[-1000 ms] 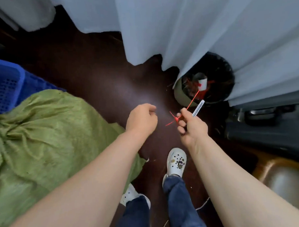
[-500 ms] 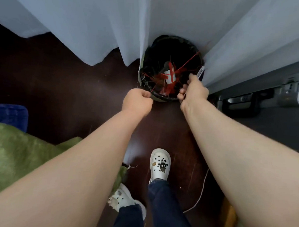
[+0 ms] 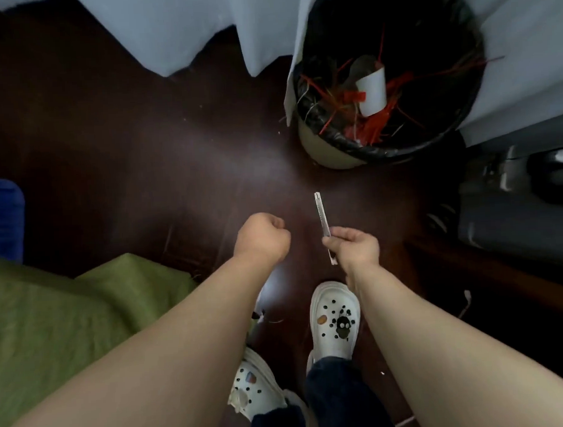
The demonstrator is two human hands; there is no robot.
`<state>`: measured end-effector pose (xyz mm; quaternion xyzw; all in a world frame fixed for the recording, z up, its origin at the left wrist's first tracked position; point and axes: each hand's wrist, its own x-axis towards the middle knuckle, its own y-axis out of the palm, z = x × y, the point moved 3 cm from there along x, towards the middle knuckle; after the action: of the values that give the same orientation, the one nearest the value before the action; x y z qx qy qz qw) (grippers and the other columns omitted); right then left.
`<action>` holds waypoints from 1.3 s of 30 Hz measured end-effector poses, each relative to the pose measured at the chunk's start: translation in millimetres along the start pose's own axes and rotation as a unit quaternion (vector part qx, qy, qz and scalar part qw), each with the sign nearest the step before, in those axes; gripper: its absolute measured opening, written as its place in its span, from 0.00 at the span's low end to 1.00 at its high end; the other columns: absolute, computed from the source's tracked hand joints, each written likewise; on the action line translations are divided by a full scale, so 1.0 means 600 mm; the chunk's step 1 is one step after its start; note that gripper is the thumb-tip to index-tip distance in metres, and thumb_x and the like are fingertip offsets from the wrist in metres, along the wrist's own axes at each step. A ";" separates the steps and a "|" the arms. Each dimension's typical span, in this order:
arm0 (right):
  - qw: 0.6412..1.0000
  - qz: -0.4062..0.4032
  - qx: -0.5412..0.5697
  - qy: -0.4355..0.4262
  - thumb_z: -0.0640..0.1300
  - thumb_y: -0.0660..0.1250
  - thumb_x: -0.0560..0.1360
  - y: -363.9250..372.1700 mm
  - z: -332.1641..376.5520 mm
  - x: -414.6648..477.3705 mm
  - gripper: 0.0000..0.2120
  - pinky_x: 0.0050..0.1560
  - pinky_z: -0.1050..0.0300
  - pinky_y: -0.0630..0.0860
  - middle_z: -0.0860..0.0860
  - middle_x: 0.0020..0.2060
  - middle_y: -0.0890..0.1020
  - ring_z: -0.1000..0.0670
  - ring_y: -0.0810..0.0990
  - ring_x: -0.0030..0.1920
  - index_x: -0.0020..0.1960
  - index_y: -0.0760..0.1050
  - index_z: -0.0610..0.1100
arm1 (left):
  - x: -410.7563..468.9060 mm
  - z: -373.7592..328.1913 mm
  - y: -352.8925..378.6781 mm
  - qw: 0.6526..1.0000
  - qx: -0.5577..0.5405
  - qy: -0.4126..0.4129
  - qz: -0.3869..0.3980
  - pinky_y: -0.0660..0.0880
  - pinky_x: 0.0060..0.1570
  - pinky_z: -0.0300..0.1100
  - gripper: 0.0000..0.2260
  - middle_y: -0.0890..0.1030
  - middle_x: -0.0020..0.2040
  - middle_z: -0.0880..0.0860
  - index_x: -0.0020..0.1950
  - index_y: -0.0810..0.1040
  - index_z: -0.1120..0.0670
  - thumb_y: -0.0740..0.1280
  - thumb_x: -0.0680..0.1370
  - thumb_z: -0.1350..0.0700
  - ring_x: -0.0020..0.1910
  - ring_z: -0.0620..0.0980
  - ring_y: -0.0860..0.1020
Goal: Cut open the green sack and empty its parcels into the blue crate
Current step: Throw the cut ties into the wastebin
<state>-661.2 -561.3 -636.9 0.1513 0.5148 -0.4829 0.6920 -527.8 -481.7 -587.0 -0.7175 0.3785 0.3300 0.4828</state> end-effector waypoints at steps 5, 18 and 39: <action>0.995 -0.035 -0.084 -0.038 0.34 0.71 0.70 0.048 -0.048 0.130 0.11 0.27 0.69 0.71 0.44 0.40 0.79 0.51 0.75 0.32 0.53 0.79 0.35 | 0.093 0.052 0.034 0.999 0.041 0.011 0.008 0.69 0.66 0.42 0.14 0.78 0.64 0.54 0.61 0.78 0.53 0.64 0.76 0.58 0.66 0.54 0.74; 0.974 -0.054 -0.210 -0.065 0.36 0.70 0.71 0.075 -0.063 0.125 0.10 0.45 0.59 0.70 0.41 0.46 0.82 0.49 0.75 0.44 0.52 0.80 0.36 | 0.090 0.108 0.009 0.998 -0.043 -0.031 -0.014 0.71 0.64 0.42 0.13 0.80 0.62 0.55 0.59 0.80 0.54 0.65 0.75 0.60 0.63 0.54 0.76; 0.880 0.307 -0.304 -0.196 0.31 0.66 0.72 0.264 0.191 -0.512 0.13 0.29 0.61 0.69 0.46 0.31 0.77 0.50 0.71 0.29 0.35 0.76 0.47 | -0.390 0.129 -0.405 0.934 -0.194 -0.012 -0.298 0.71 0.64 0.43 0.19 0.82 0.58 0.51 0.62 0.77 0.52 0.60 0.74 0.65 0.62 0.51 0.76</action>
<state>-466.7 -407.5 -369.9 -0.0141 0.4179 -0.0855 0.9044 -442.6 -296.2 -307.6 -0.8731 0.0696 0.2467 0.4146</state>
